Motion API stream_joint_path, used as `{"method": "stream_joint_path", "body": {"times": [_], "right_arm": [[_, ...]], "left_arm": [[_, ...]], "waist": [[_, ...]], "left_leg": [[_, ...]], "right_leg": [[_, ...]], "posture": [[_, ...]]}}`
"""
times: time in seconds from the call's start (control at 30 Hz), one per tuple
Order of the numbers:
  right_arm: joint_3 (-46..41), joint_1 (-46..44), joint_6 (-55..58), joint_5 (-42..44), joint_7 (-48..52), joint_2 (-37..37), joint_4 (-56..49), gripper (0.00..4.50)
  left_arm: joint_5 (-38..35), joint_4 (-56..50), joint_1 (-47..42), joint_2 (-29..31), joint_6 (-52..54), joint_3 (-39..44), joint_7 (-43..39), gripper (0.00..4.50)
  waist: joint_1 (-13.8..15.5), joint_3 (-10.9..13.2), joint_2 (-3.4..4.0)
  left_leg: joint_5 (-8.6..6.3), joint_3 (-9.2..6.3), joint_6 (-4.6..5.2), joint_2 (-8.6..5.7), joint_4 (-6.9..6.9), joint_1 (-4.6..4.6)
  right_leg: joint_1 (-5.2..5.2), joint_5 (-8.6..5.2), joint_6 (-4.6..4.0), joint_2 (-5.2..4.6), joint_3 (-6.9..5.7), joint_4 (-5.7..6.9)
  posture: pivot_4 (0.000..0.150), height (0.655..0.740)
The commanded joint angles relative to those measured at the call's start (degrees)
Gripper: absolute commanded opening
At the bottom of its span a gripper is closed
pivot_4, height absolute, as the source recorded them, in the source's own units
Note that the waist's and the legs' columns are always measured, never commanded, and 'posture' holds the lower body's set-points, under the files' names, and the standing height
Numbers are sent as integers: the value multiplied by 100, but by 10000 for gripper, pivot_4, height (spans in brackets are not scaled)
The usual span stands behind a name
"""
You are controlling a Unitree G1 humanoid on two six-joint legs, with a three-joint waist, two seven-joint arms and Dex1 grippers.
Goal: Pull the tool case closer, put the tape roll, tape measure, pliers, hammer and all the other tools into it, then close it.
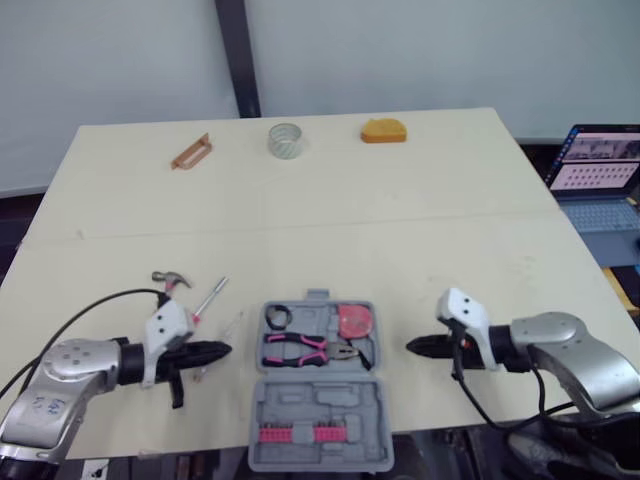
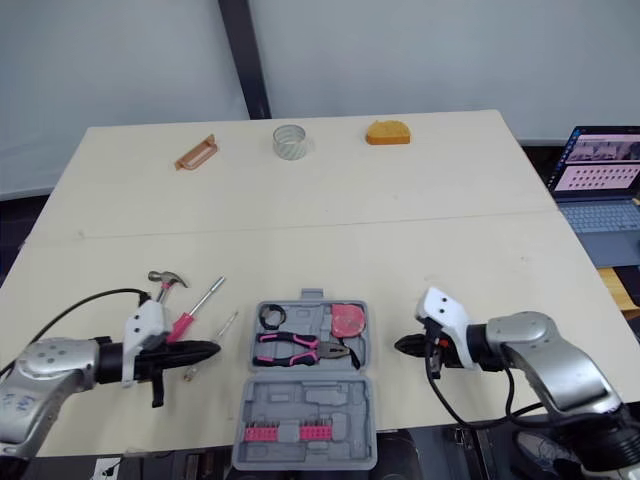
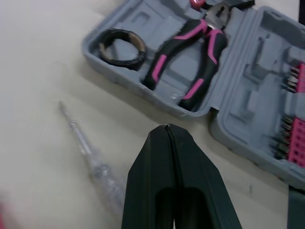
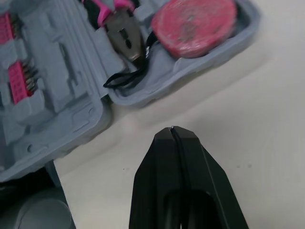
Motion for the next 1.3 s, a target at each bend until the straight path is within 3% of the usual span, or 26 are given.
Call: {"method": "stream_joint_path", "body": {"times": [0.03,0.43,1.3], "right_arm": [[325,-182,-38,-214,75,3,-130,0],[1069,-350,66,-523,23,313,-31,0],[976,-895,-292,-893,-171,982,924,0]], "left_arm": [[111,-149,-110,100,108,-210,-63,119],[521,-112,-185,-291,26,-891,156,119],[1075,452,-885,-1012,-367,-1303,519,119]], "waist": [[1,0,0],[12,1,-1],[5,1,-1]], "left_leg": [[0,0,0,0,3,0],[0,-1,0,0,7,-3],[0,-2,0,0,11,-1]], "right_leg": [[0,0,0,0,0,1],[0,0,0,0,0,2],[2,1,0,0,-1,5]], "posture": [[1500,7400],[1500,7400],[1500,7400]]}}
